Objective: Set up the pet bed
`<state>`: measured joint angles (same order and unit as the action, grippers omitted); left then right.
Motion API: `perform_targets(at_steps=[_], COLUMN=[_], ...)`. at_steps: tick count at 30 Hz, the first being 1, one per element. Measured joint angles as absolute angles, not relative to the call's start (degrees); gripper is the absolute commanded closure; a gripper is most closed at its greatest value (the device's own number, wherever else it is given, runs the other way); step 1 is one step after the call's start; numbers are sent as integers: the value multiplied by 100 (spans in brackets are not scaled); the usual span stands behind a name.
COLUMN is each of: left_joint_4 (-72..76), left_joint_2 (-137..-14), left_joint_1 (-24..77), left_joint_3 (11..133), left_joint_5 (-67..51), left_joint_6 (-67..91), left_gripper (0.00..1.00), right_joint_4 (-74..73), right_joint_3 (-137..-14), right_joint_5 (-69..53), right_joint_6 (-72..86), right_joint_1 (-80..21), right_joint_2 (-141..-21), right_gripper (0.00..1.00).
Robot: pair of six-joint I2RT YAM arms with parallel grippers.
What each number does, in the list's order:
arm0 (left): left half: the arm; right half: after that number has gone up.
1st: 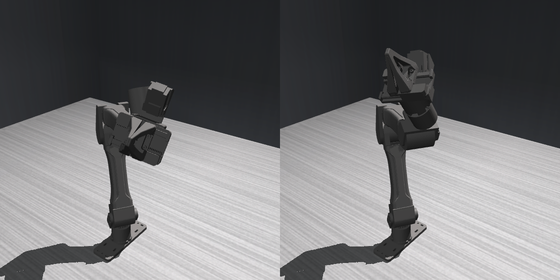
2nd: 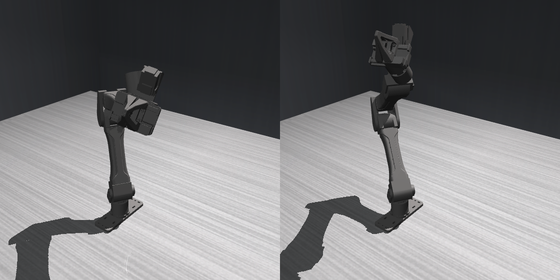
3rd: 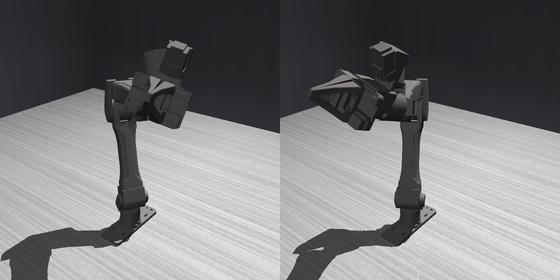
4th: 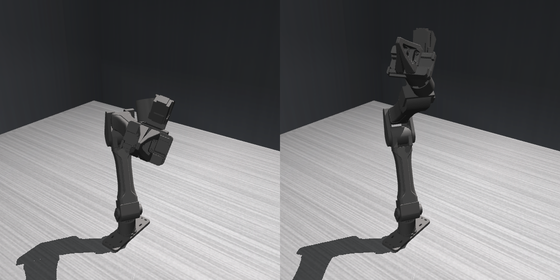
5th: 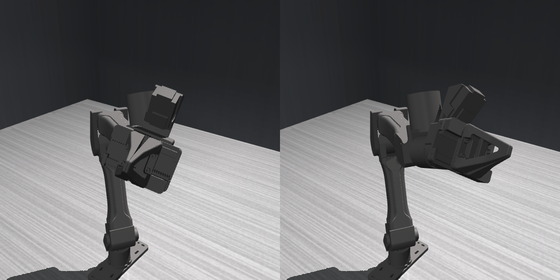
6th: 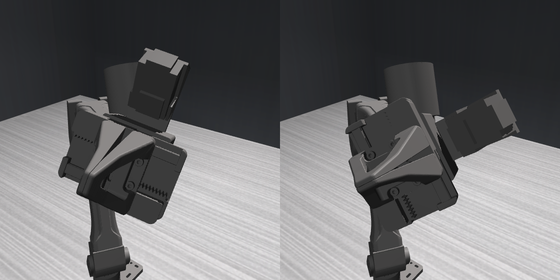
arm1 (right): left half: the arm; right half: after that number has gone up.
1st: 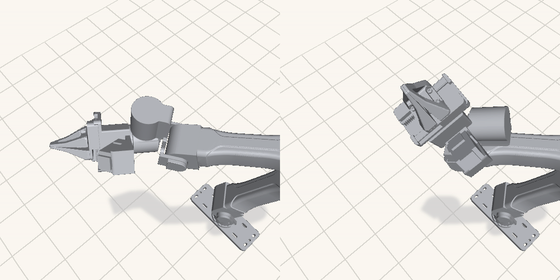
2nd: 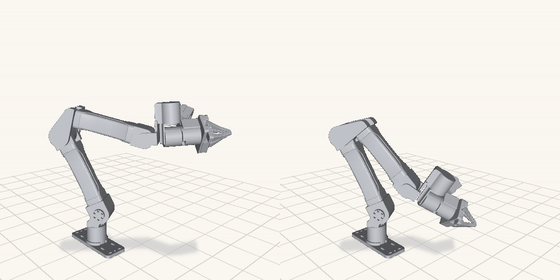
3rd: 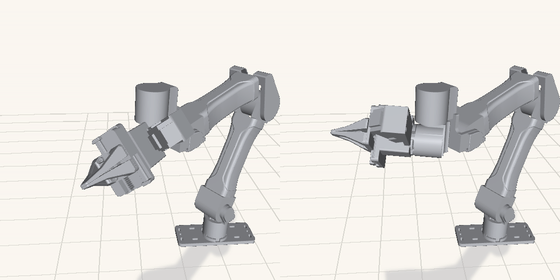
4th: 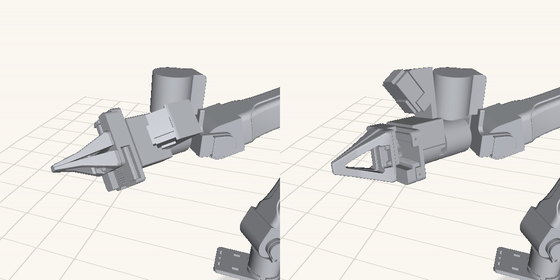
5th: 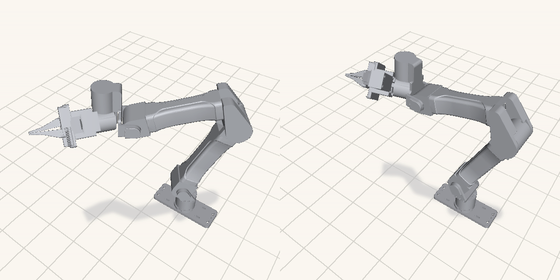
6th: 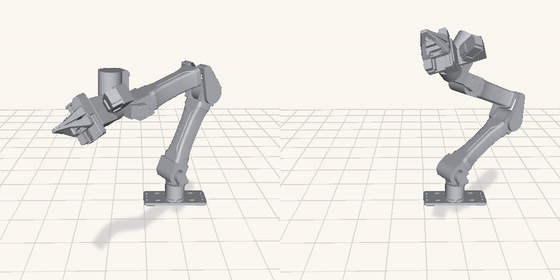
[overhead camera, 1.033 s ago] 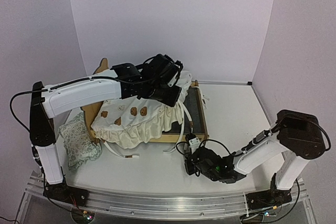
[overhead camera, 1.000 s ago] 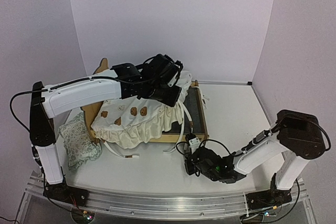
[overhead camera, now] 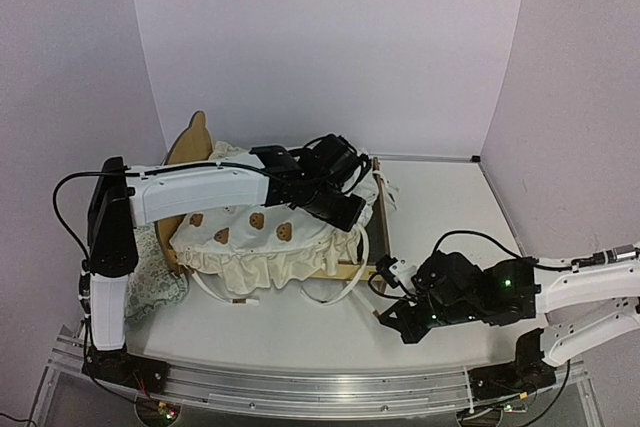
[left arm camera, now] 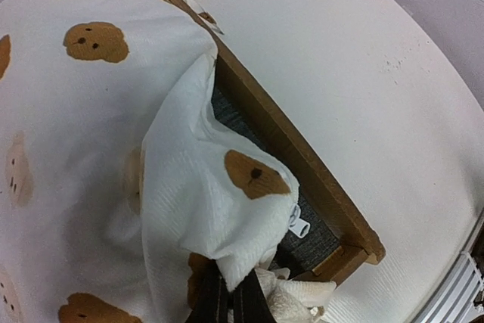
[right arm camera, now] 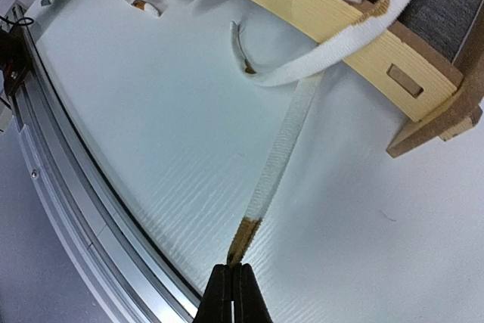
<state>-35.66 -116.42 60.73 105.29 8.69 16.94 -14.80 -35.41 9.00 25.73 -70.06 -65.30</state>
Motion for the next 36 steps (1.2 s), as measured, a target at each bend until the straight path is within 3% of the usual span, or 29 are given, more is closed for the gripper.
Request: perform_targets(at_steps=[6,12,17,25,30,36], left_joint_4=[-3566,-3544,-3565,-3848,-3917,-3908], left_joint_2=[-11865,-11869,-11810,-10995,-10285,-9821], left_joint_1=[6073,6076,6122,6224,6230,6244], left_joint_3=[10696,10696,10681,10156,9412,8714], left_joint_5=[548,267,225,902,1177,1197], left_joint_6=[1762,1807,1818,1873,2028,2204], left_gripper=[86,39,20,16,20,24], right_joint_4=[-2141,-2775,-3148,-3783,-4142,-4278], right_joint_3=[-3408,-3419,-3623,-4717,-5537,-5538], right_joint_5=[892,734,249,-486,-497,-588], right_joint_6=[2665,2790,2832,2814,2700,2661], right_joint_1=[-7006,-7006,-7006,-7006,-7006,-7006], right_joint_2=[-6223,-6003,-6074,-6225,-6039,-6238], right_gripper=[100,100,100,100,100,100])
